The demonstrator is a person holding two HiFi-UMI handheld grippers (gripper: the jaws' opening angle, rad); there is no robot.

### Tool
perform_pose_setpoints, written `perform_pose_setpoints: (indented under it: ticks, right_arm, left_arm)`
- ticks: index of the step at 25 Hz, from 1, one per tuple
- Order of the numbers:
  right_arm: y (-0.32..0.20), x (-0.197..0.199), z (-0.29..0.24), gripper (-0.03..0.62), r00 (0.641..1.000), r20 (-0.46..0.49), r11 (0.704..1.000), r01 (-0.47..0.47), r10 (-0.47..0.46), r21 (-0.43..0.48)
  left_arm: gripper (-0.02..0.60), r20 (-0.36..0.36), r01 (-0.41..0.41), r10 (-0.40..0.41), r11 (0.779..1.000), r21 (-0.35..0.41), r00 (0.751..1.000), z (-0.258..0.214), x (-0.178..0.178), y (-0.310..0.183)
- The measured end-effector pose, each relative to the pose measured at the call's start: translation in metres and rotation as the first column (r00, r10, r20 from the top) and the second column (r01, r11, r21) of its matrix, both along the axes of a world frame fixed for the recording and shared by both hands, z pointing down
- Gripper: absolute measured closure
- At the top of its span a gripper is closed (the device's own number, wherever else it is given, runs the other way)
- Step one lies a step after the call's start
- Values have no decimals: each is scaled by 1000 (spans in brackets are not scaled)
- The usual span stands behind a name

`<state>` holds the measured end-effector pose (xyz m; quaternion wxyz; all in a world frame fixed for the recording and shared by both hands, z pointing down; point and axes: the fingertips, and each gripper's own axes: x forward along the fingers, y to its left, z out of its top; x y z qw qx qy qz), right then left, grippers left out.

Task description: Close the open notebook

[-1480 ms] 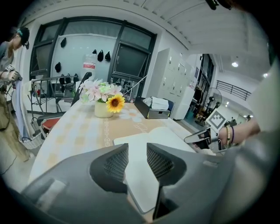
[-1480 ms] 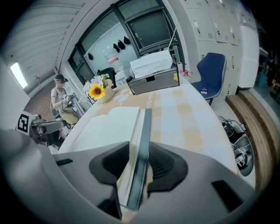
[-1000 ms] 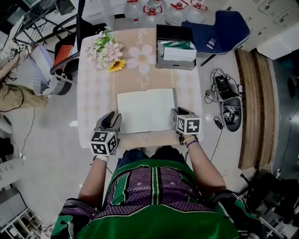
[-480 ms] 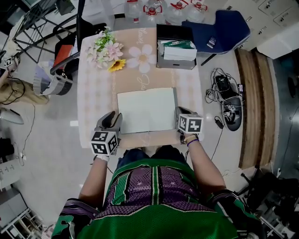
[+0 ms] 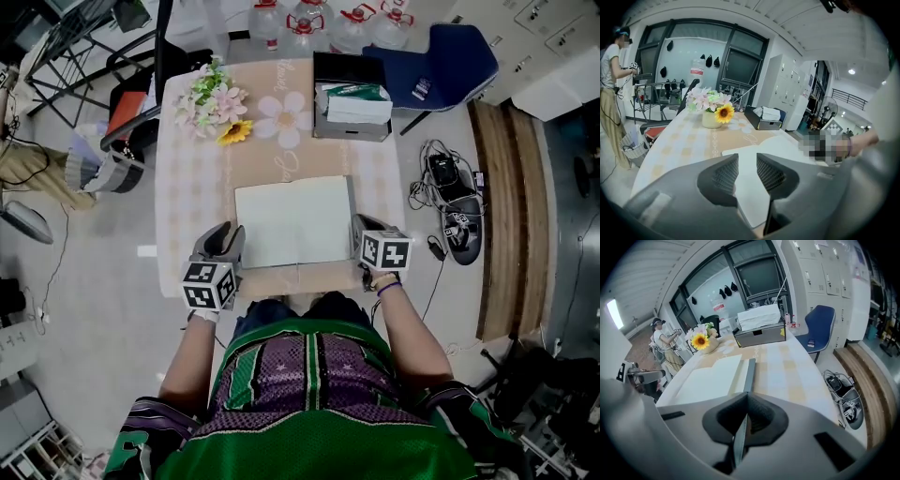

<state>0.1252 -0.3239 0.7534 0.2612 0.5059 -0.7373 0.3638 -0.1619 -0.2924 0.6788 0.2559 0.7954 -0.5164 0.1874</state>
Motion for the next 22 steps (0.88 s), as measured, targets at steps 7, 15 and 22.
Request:
perform_pose_setpoints:
  ticks: [7, 15, 22]
  right_arm:
    - [2, -9, -27, 595, 999, 23, 999, 24, -25, 45]
    - [8, -28, -62, 595, 997, 33, 992, 66, -70, 112]
    - [14, -61, -98, 595, 991, 66, 977, 103, -117, 186]
  left_arm:
    - [456, -15, -3, 3, 1000, 24, 1000, -7, -1, 1]
    - [457, -20, -21, 22, 997, 73, 1000, -24, -3, 4]
    - [459, -32, -33, 37, 994, 105, 999, -36, -13, 12]
